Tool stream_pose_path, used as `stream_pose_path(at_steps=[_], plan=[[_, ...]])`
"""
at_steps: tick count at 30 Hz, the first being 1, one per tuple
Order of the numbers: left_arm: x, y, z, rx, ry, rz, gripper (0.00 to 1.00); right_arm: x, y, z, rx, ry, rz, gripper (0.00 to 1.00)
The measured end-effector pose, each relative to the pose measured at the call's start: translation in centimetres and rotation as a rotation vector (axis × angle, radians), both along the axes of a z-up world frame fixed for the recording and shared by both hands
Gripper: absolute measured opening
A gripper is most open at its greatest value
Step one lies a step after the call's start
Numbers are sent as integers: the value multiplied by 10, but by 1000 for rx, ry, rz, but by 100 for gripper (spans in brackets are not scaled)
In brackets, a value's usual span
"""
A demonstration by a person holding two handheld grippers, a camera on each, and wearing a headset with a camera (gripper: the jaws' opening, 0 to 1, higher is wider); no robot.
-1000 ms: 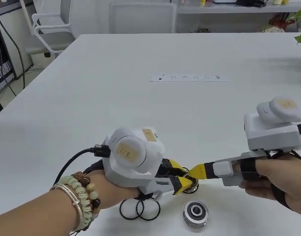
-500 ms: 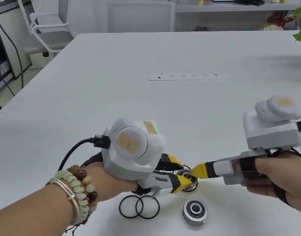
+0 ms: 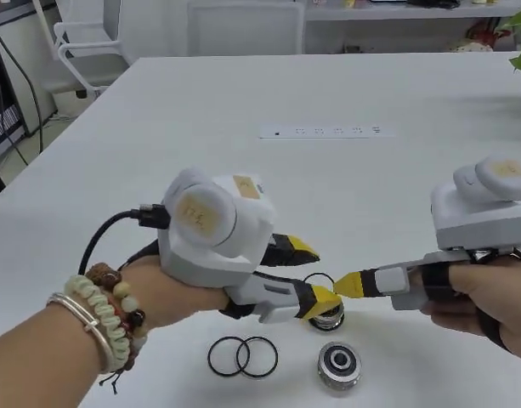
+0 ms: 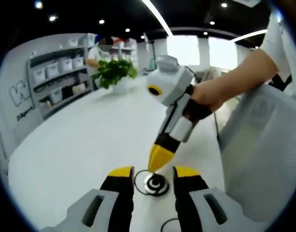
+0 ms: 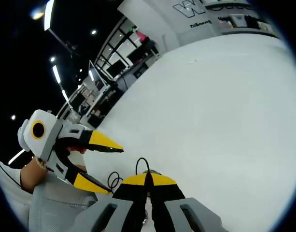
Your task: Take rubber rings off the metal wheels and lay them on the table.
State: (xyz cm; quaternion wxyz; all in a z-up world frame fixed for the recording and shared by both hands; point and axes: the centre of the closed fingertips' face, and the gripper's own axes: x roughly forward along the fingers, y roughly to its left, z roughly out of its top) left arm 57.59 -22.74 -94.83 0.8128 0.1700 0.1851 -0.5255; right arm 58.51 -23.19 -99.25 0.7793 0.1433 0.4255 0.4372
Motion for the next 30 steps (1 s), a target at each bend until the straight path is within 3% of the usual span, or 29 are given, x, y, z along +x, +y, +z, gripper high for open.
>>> stream_pose_path(at_steps=[8, 12, 19, 26, 28, 30], plan=[[3, 10, 26, -41, -36, 25, 38, 4, 2, 14, 44, -17, -17, 0], [-4, 19, 33, -49, -34, 25, 41, 4, 5, 19, 64, -24, -14, 0], [-12, 48, 52, -48, -66, 80, 47, -3, 16, 27, 86, -33, 25, 0], [-30, 76, 57, -32, -71, 119, 49, -12, 26, 28, 86, -39, 73, 0], [-34, 84, 54, -34, -65, 136, 50, -15, 29, 28, 84, -39, 88, 0], [-40, 97, 43, -15, -35, 165, 49, -18, 31, 28, 84, -38, 102, 0]])
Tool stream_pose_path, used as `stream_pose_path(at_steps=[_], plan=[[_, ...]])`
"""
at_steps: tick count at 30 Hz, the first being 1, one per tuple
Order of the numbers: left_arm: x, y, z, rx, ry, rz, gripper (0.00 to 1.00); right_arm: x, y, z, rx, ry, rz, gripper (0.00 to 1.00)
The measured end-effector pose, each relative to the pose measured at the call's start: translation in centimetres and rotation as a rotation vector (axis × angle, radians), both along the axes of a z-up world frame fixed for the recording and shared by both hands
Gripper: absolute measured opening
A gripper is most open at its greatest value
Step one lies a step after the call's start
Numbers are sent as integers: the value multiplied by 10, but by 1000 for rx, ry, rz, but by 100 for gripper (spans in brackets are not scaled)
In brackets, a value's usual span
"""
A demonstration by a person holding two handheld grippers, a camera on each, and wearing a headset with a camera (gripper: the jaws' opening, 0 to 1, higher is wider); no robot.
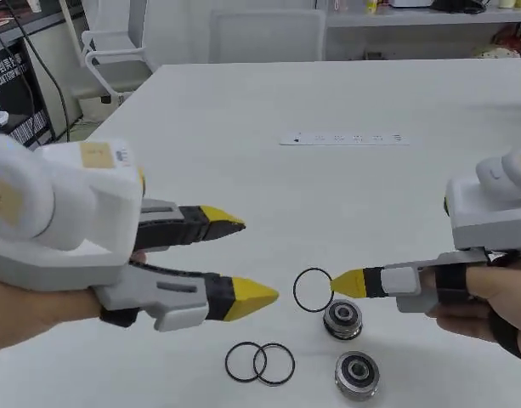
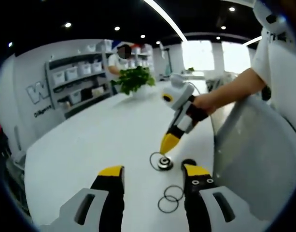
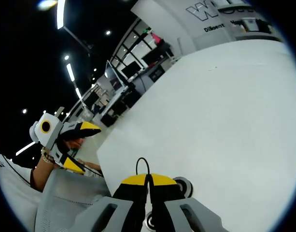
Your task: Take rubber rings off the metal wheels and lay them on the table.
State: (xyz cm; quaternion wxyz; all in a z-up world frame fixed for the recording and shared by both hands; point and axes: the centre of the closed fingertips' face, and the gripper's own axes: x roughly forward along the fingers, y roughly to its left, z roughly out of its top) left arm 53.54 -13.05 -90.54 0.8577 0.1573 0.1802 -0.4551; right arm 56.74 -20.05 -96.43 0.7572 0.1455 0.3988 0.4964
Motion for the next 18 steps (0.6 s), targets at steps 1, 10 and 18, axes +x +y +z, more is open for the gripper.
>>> stream_pose_path(at_steps=[1, 10, 18], plan=[[-4, 8, -7, 13, 17, 19, 50, -2, 2, -1, -3, 0, 10, 0], [-29, 36, -37, 62, 101, 78, 55, -17, 11, -8, -35, 5, 86, 0], [-36, 34, -45, 15, 141, 82, 63, -34, 17, -20, -86, 14, 164, 0]])
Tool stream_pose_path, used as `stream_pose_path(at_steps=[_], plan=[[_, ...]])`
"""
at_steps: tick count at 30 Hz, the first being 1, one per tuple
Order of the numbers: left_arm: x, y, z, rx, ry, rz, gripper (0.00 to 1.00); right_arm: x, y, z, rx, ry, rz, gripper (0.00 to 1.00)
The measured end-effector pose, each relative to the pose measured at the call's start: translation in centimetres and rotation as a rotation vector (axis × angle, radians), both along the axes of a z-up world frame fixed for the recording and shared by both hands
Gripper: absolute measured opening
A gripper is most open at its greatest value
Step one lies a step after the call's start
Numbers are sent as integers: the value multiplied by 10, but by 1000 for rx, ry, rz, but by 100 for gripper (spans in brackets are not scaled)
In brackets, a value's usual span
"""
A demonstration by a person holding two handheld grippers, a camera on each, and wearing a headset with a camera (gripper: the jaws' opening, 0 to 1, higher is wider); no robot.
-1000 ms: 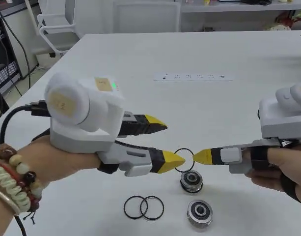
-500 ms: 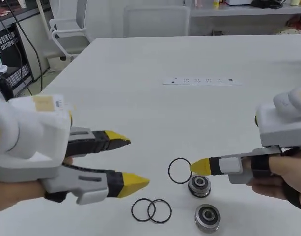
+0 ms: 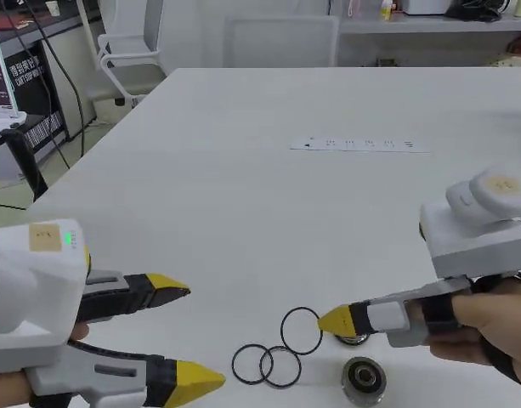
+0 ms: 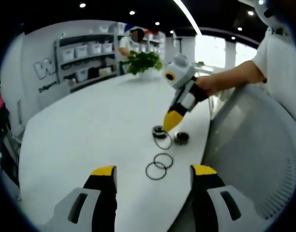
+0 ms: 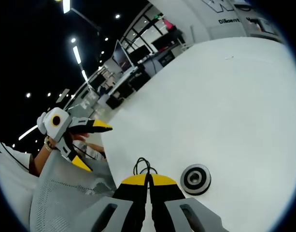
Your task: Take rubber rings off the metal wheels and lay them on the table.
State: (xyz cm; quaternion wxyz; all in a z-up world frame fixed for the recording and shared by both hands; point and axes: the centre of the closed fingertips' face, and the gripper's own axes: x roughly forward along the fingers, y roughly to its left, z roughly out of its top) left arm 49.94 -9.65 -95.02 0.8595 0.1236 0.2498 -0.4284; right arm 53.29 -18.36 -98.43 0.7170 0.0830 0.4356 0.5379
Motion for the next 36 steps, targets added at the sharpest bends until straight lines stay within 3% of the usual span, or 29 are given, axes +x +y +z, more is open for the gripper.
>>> stream_pose_path(at_steps=[9, 22, 36], plan=[[-8, -3, -6, -30, 42, -9, 68, -10, 2, -12, -47, 9, 56, 0], [-10, -4, -7, -34, 41, -6, 67, -17, -4, -34, -135, 29, 94, 0], [-12, -3, -10, -13, 45, -13, 66, -9, -7, -33, -140, 3, 59, 0]])
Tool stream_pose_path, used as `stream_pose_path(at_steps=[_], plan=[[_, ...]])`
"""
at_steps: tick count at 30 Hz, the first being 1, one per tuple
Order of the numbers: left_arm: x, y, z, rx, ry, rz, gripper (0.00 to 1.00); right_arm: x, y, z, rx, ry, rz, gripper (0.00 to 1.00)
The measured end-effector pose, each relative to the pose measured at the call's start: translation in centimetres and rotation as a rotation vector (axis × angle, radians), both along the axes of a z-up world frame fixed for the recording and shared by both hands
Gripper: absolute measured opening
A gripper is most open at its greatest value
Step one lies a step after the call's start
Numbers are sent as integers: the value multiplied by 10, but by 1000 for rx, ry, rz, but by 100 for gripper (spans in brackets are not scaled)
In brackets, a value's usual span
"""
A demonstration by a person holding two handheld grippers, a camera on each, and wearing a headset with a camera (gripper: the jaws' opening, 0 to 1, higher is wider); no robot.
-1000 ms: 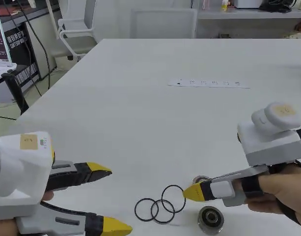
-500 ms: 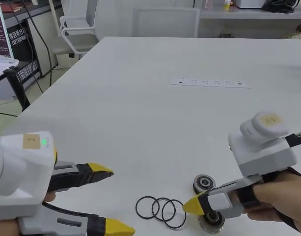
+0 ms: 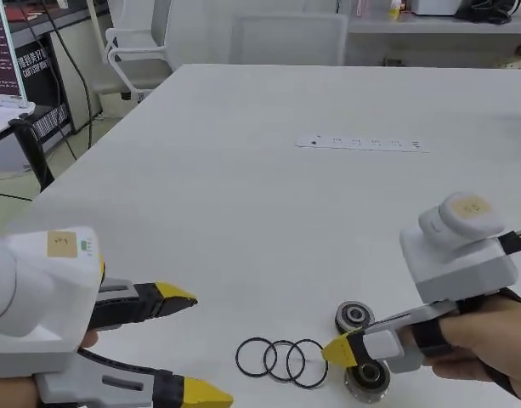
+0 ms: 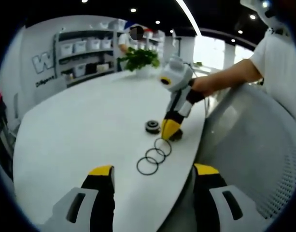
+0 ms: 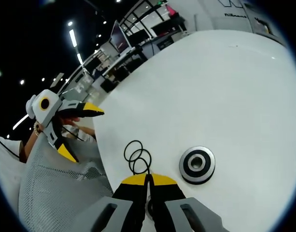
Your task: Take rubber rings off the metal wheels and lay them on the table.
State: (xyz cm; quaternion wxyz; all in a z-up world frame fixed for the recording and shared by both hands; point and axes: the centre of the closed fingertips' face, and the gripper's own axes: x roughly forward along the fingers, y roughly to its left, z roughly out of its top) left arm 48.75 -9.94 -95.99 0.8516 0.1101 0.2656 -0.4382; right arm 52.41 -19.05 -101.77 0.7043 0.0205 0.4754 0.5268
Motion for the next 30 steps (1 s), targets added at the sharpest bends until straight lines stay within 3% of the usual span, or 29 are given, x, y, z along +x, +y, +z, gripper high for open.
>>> stream_pose_path(at_steps=[22, 30], plan=[[1, 2, -1, 5, 4, 10, 65, 5, -2, -1, -15, -35, 1, 3], [1, 2, -2, 9, 6, 9, 65, 8, -2, 9, 9, -54, -18, 4]])
